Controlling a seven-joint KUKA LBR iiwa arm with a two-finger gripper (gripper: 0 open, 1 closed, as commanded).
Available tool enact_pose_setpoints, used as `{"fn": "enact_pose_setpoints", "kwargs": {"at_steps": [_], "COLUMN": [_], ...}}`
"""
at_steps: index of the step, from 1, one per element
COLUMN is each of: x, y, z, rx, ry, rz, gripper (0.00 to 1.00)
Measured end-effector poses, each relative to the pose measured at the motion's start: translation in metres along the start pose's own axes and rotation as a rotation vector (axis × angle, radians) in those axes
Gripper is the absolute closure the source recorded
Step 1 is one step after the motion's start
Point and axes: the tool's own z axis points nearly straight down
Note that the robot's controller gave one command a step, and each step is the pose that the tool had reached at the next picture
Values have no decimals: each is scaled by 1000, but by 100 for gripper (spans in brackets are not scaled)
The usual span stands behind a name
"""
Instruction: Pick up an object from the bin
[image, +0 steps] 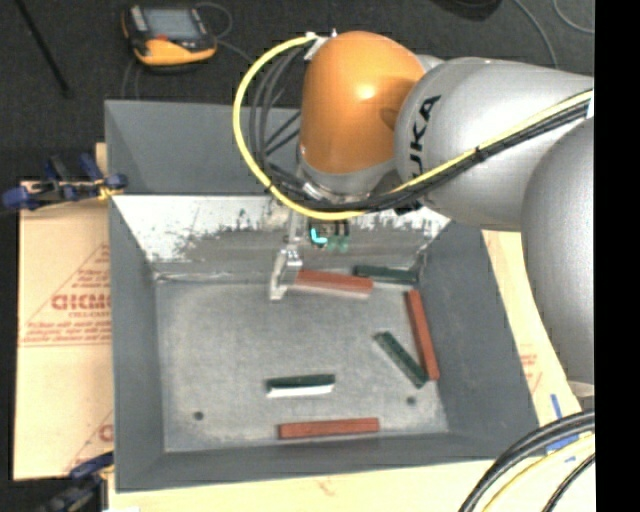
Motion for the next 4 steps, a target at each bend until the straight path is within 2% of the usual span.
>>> {"fn": "enact_pose_setpoints", "kwargs": {"at_steps": [1,2,3,4], "x": [-2,2,34,41], "y": [0,-12,-28,-31], "z": [-5,47,96,104], "rx": [-1,0,2,3], "ry": [-9,-14,-7,-8], "rz": [2,-13,-193,-248], "gripper": [0,0,0,0]}}
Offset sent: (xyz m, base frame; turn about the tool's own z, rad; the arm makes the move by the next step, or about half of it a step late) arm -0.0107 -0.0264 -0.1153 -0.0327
